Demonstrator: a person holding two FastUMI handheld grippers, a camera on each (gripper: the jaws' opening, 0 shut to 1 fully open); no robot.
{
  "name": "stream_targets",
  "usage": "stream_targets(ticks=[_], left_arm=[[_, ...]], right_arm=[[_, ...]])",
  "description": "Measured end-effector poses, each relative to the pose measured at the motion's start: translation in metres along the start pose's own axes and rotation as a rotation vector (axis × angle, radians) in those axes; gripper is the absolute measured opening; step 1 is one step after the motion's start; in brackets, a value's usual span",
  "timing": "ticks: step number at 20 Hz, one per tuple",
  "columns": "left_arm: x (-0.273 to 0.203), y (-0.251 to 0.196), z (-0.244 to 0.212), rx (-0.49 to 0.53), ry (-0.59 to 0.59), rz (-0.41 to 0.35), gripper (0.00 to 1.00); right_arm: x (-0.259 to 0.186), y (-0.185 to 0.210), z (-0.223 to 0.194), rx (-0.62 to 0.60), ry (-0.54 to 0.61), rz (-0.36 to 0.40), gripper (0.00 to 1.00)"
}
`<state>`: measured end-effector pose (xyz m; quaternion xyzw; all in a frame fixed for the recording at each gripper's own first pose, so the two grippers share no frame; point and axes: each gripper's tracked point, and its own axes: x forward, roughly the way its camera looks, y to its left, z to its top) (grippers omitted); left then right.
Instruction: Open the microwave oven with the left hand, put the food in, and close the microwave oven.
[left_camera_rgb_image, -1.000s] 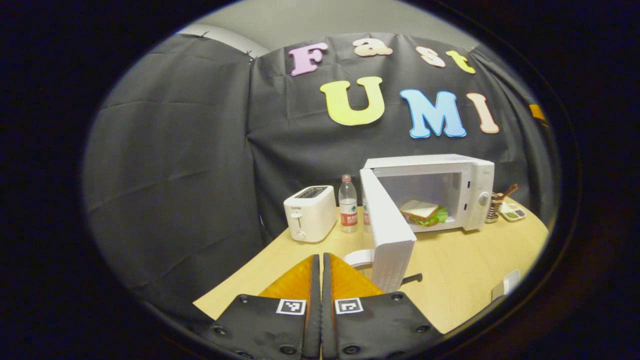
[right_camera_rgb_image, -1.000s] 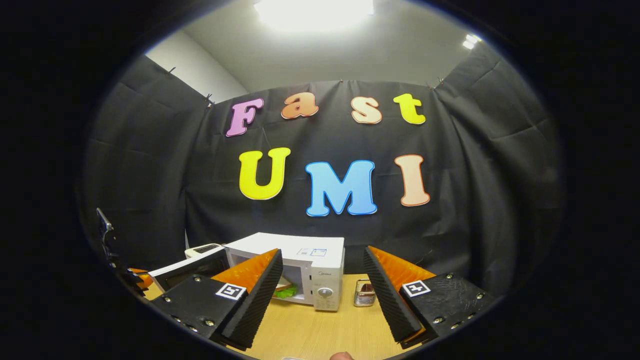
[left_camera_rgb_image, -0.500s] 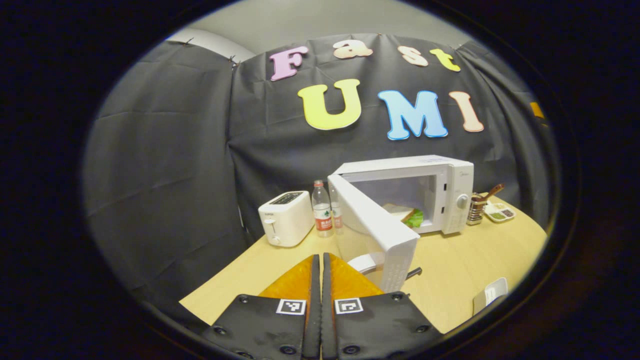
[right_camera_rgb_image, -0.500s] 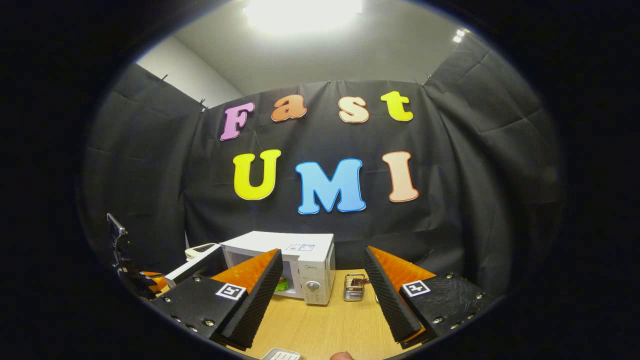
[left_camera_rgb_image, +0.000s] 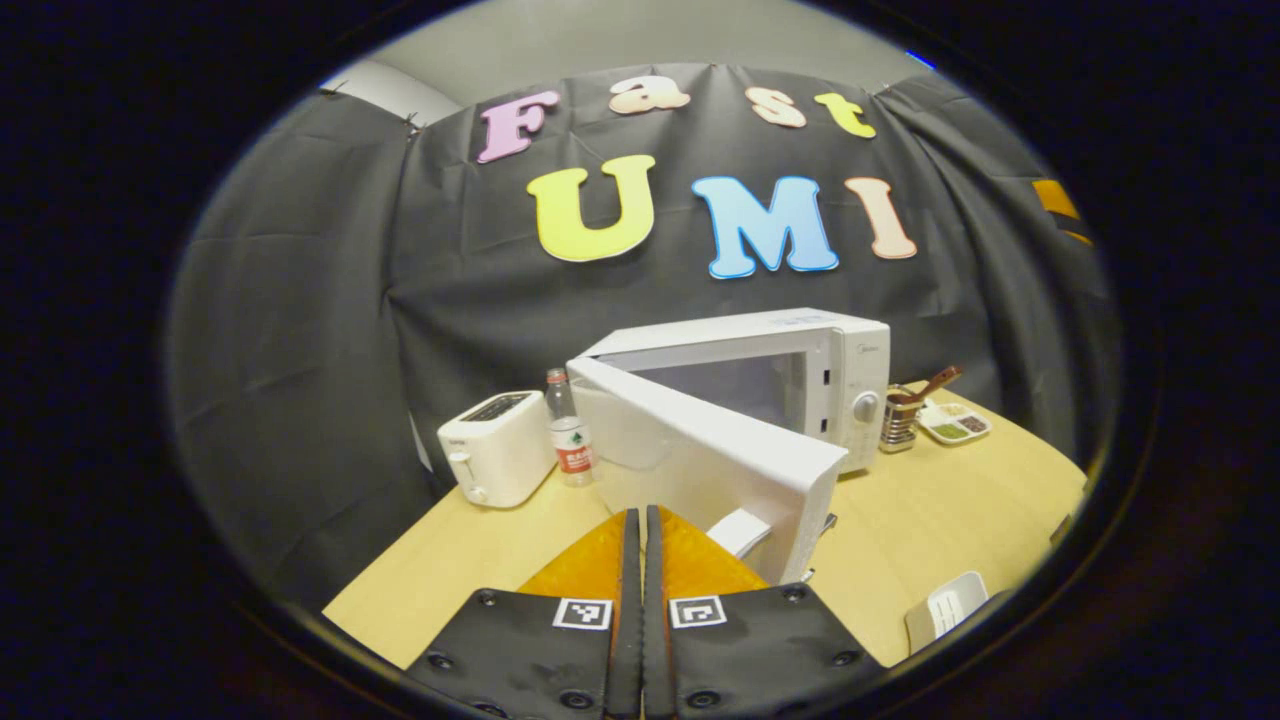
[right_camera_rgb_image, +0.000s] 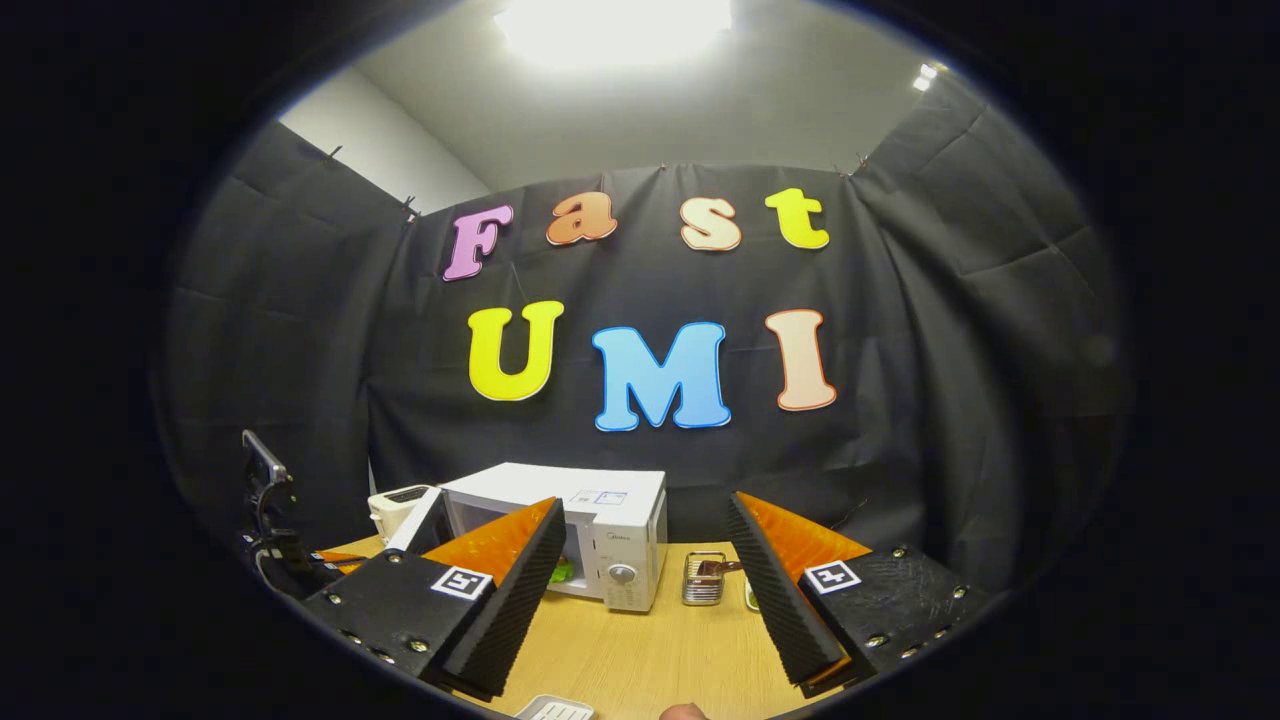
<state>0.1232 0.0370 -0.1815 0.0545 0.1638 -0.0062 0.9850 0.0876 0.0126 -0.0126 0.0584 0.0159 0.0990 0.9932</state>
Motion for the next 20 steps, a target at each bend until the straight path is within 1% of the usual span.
stream_targets(ticks=[6,9,10,13,16,20], left_arm=[[0.041,-0.034,0.013,-0.001,-0.009,-0.127,0.07],[0.059,-0.048,0.018,0.013,-0.014,-0.176,0.07],[0.065,-0.049,0.019,0.019,-0.016,-0.181,0.07],[0.083,-0.058,0.02,0.011,-0.012,-0.233,0.07],[0.1,-0.068,0.028,0.029,-0.02,-0.268,0.07],[0.123,-0.081,0.036,0.042,-0.034,-0.313,0.07]], right_arm=[[0.025,0.005,-0.005,-0.009,0.009,-0.043,0.97],[0.034,0.004,-0.009,-0.007,0.024,-0.068,0.98],[0.036,0.003,-0.009,-0.011,0.024,-0.08,0.98],[0.041,-0.003,-0.012,-0.009,0.027,-0.119,0.98],[0.046,-0.009,-0.013,-0.007,0.031,-0.156,0.98],[0.051,-0.013,-0.017,-0.013,0.039,-0.192,0.98]])
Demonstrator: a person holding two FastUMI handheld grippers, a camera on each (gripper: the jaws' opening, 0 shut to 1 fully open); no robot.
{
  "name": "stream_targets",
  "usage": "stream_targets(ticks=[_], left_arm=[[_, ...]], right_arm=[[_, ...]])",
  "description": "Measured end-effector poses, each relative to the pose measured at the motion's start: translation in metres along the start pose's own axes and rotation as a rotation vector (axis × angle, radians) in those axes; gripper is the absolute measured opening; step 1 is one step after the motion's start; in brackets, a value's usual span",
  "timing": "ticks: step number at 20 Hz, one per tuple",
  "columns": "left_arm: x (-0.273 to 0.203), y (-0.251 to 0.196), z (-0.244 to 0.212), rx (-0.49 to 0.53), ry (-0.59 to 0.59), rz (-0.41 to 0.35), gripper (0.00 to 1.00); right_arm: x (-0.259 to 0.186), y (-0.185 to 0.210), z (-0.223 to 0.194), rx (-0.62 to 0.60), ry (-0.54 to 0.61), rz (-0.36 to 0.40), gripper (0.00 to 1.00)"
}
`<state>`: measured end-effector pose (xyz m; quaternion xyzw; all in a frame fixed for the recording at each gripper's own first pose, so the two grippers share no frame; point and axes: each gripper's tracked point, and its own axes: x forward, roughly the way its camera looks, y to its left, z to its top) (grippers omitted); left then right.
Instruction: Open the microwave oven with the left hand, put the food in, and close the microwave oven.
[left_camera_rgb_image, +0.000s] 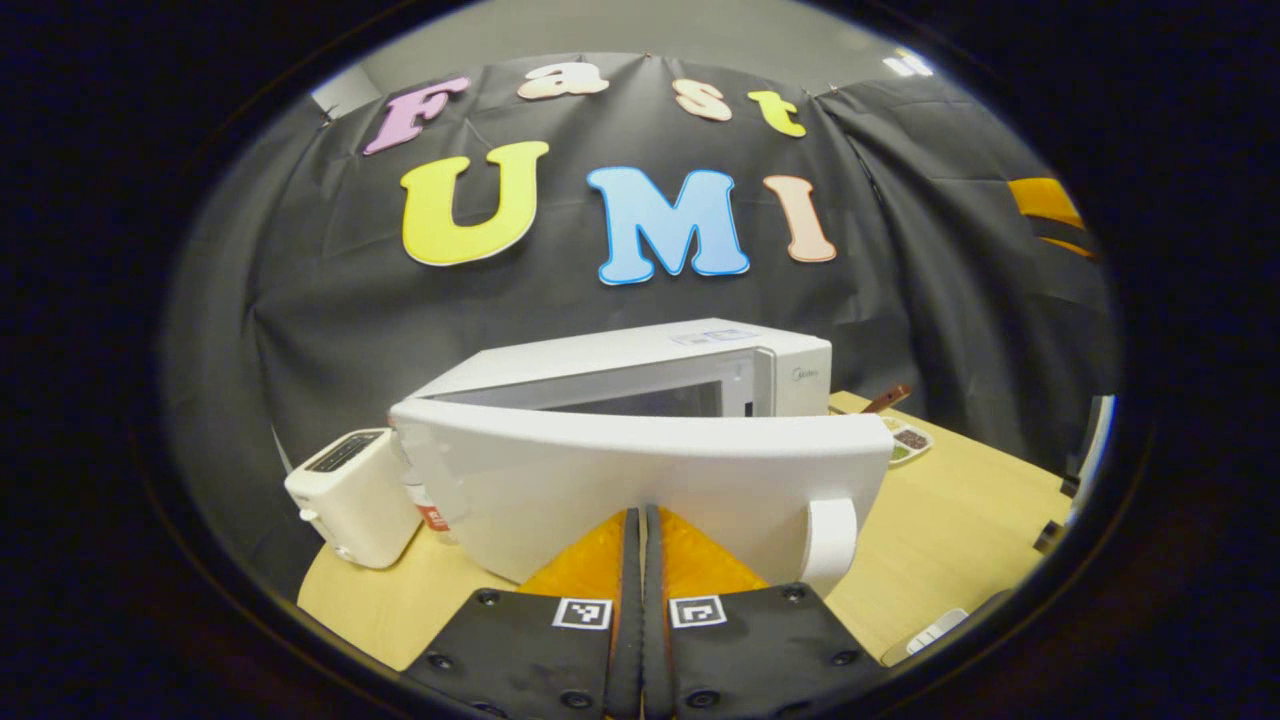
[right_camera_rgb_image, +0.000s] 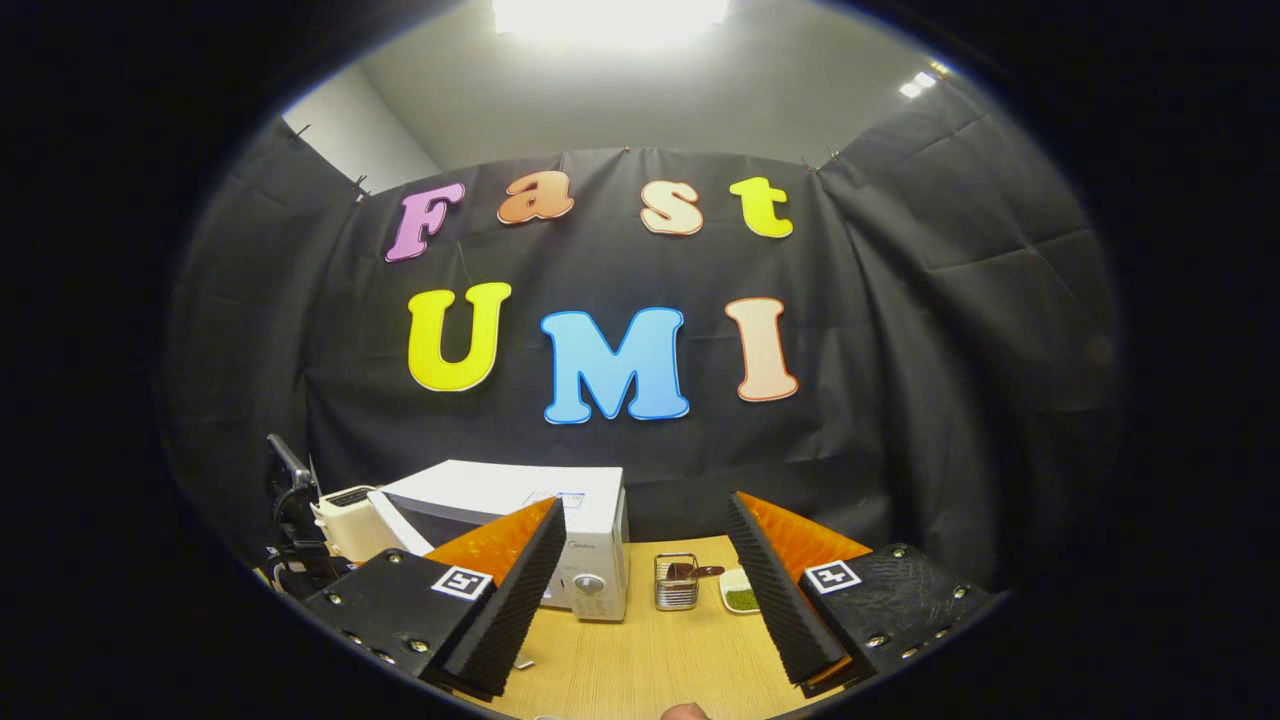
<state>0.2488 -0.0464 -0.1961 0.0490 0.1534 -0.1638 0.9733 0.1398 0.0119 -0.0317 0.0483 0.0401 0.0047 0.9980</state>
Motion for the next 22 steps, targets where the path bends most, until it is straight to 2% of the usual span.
stream_targets(ticks=[10,22], left_arm=[[0.057,0.001,0.011,0.008,-0.014,-0.048,0.07],[0.103,0.02,0.023,-0.021,-0.03,-0.008,0.07]], right_arm=[[0.017,-0.003,-0.01,-0.02,0.027,-0.065,0.98],[0.032,-0.001,-0.026,0.011,0.071,-0.089,0.98]])
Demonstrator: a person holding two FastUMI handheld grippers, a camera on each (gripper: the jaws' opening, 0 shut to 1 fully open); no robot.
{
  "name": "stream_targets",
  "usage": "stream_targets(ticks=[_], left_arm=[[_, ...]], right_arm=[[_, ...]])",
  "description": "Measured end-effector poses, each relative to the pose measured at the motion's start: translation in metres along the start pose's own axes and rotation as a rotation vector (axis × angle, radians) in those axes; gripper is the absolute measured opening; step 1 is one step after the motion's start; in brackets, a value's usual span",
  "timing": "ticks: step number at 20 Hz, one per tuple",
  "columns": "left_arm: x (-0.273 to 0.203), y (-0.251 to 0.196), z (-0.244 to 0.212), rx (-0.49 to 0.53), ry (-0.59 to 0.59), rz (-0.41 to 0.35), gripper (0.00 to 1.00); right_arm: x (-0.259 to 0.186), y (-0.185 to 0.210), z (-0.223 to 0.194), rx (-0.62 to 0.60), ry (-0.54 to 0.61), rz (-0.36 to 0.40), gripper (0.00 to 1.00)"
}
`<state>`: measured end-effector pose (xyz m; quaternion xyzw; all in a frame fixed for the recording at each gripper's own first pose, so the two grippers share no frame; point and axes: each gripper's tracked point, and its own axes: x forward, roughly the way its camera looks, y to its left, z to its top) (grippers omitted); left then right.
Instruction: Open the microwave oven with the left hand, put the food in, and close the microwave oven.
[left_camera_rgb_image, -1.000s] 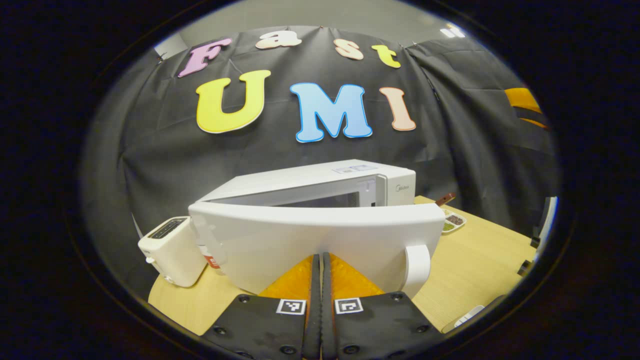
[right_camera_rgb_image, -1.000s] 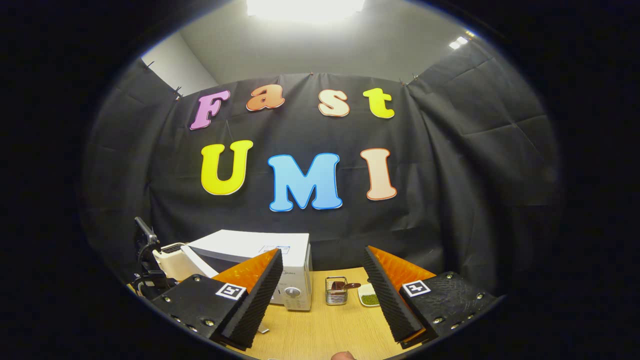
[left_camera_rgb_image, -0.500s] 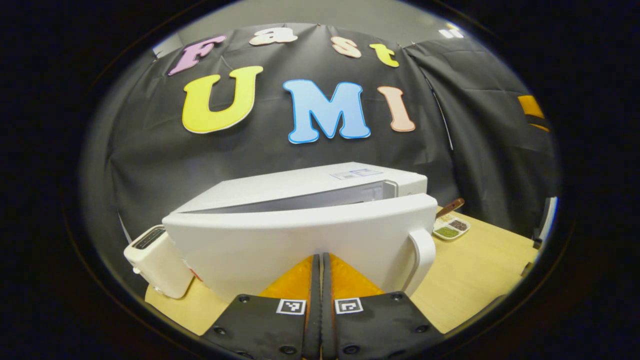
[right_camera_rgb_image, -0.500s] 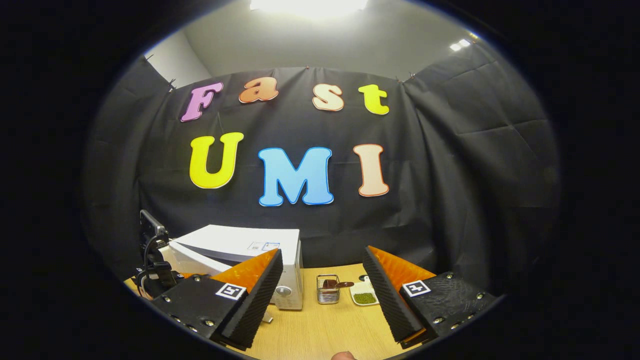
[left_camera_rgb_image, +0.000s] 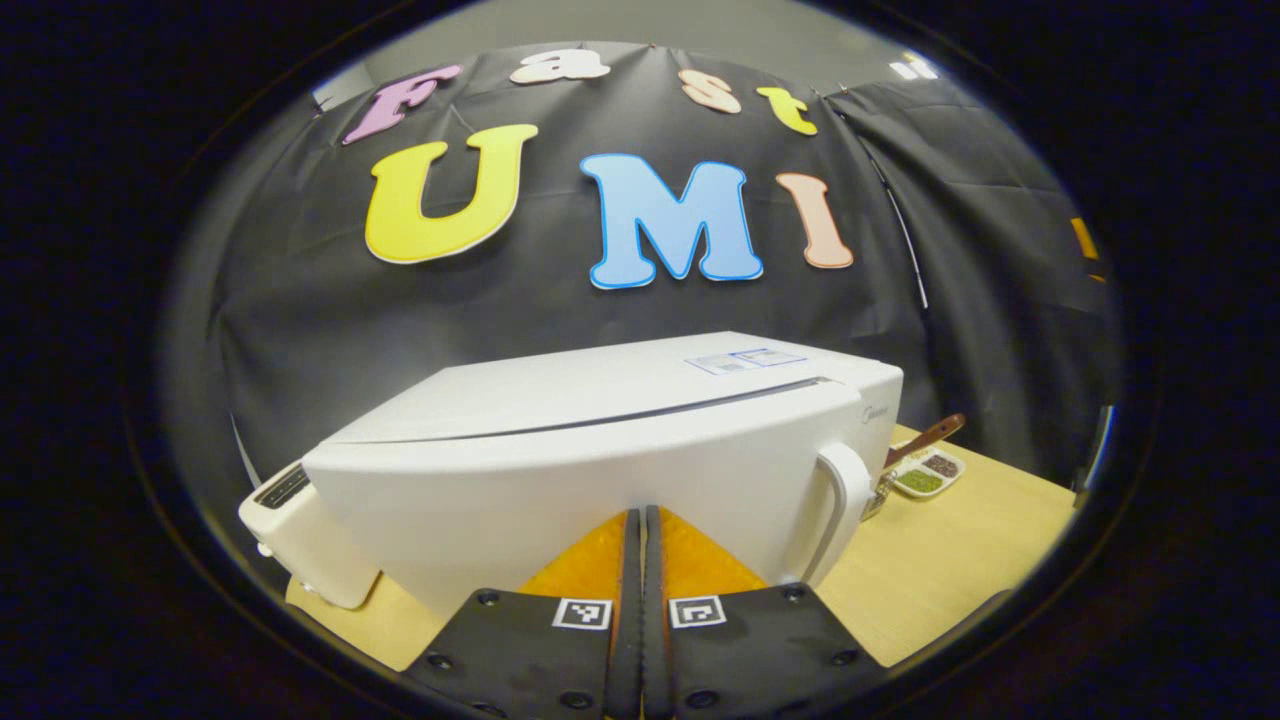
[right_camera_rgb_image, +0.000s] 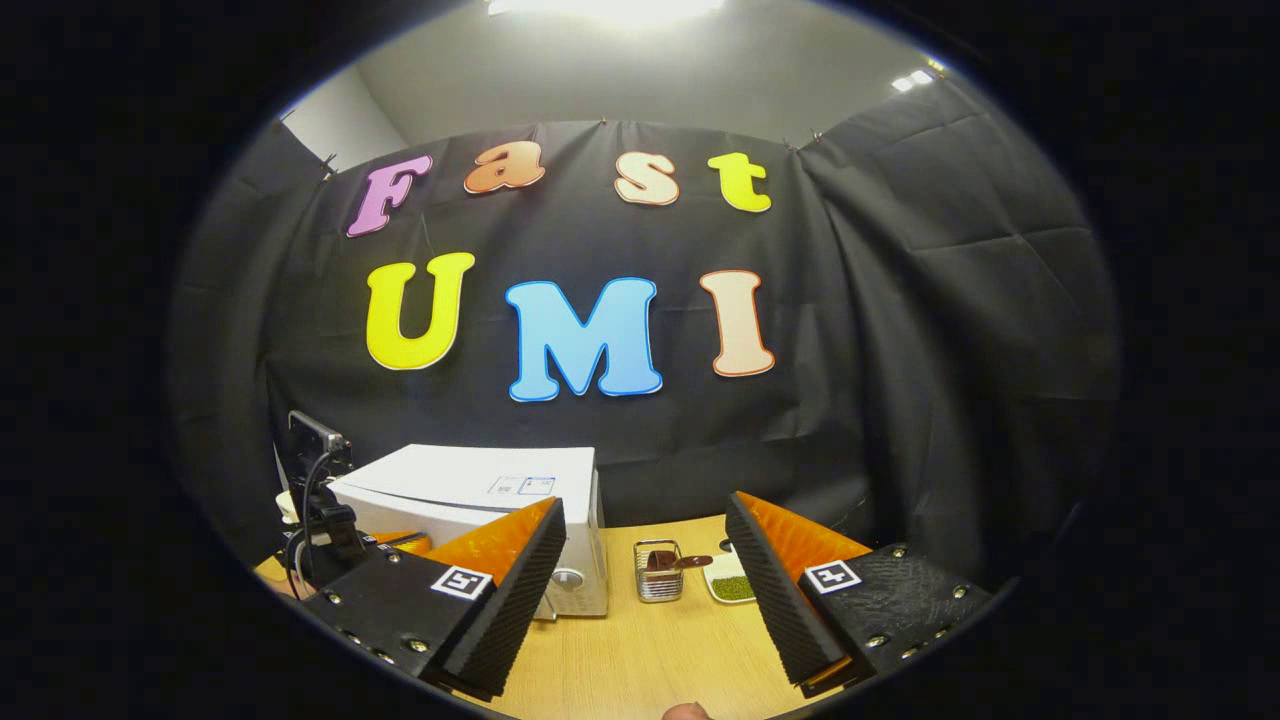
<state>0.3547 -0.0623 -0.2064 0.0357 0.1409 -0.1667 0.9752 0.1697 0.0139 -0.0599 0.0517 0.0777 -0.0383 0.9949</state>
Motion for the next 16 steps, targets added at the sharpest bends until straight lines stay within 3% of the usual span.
stream_targets(ticks=[3,10,16], left_arm=[[0.001,0.001,0.001,-0.034,-0.012,0.012,0.07],[0.007,0.0,0.009,0.003,0.018,0.074,0.07],[-0.053,-0.034,0.07,0.009,-0.109,0.062,0.07]], right_arm=[[0.001,0.003,-0.001,0.006,0.004,0.013,0.98],[-0.002,0.012,0.002,0.04,0.014,0.086,0.98],[-0.03,-0.002,0.011,0.041,-0.021,0.117,0.98]])
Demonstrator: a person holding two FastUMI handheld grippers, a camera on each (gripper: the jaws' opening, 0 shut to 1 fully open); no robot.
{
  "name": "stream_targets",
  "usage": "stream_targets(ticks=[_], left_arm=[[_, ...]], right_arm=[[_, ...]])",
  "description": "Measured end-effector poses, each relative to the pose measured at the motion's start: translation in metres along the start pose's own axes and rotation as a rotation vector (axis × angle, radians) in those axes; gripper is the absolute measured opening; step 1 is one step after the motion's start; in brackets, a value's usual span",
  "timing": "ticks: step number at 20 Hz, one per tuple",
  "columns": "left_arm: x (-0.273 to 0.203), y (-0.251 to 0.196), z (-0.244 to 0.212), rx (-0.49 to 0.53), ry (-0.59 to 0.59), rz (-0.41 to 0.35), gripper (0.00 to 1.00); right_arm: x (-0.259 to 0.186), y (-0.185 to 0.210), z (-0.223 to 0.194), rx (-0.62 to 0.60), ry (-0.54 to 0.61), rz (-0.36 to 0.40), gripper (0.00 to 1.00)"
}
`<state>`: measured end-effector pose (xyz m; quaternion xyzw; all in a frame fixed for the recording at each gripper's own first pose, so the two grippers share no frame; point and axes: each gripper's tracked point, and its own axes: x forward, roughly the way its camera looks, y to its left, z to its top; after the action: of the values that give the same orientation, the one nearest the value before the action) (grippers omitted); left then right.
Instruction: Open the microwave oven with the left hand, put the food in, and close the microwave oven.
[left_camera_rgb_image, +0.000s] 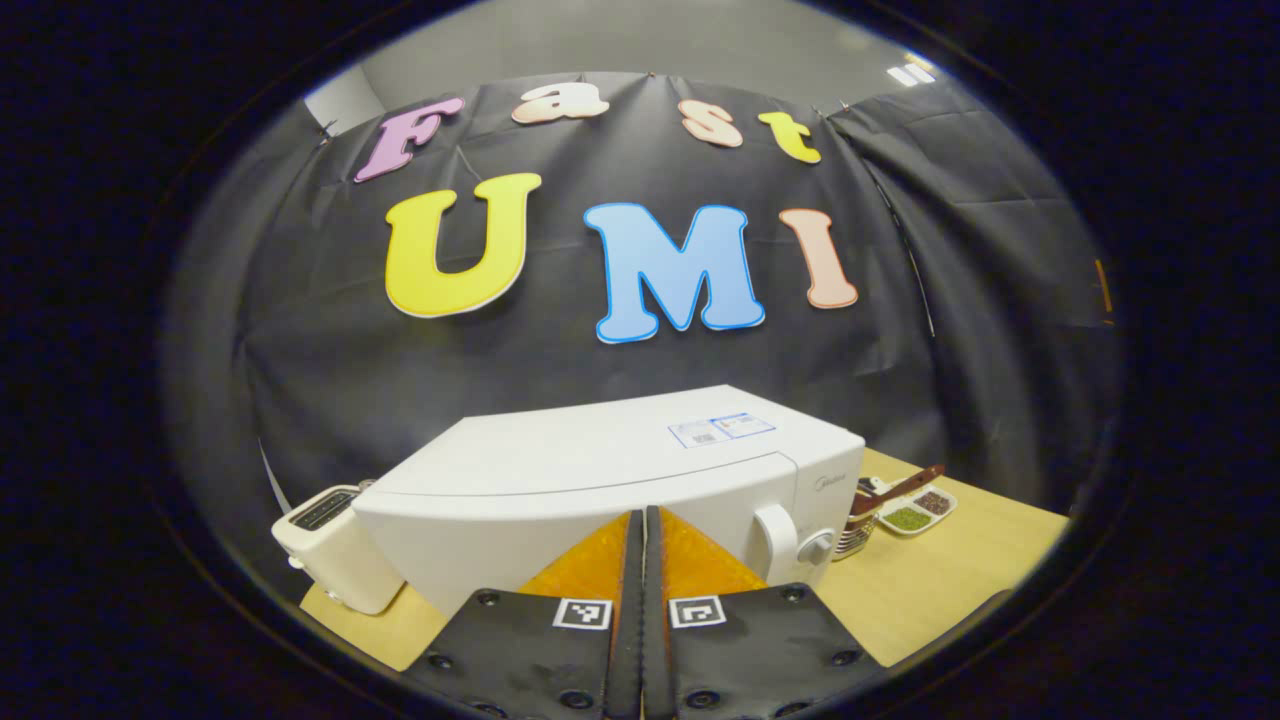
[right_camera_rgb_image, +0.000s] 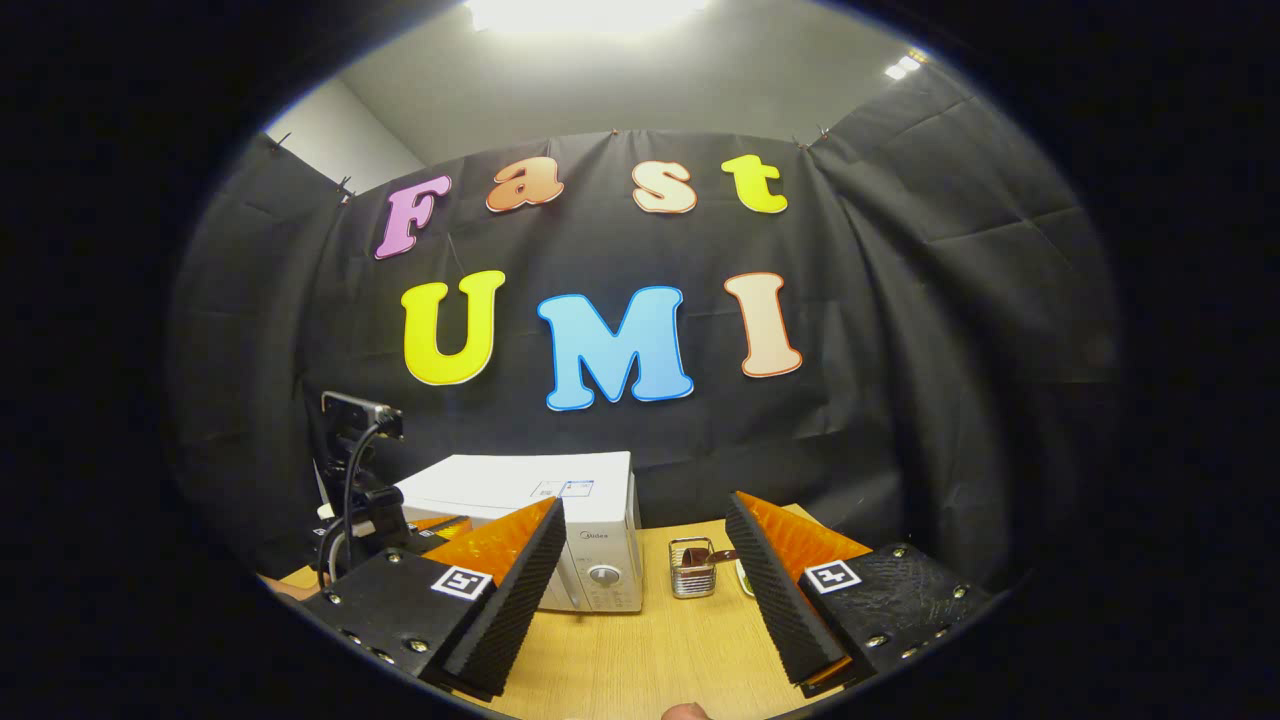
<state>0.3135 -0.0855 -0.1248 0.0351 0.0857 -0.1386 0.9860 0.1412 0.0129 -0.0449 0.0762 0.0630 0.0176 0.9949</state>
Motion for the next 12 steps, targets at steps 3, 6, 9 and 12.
stream_targets(ticks=[3,6,9,12], left_arm=[[-0.04,-0.005,0.026,-0.006,-0.041,0.024,0.07],[-0.082,-0.005,0.043,-0.016,-0.065,0.067,0.07],[-0.127,-0.003,0.054,-0.022,-0.082,0.12,0.07],[-0.171,0.0,0.062,-0.018,-0.095,0.172,0.07]], right_arm=[[-0.014,-0.012,0.003,0.022,-0.01,0.009,0.98],[-0.032,-0.023,0.004,0.018,-0.015,0.022,0.98],[-0.052,-0.032,0.005,0.012,-0.028,0.045,0.98],[-0.07,-0.035,0.002,0.004,-0.031,0.077,0.98]])
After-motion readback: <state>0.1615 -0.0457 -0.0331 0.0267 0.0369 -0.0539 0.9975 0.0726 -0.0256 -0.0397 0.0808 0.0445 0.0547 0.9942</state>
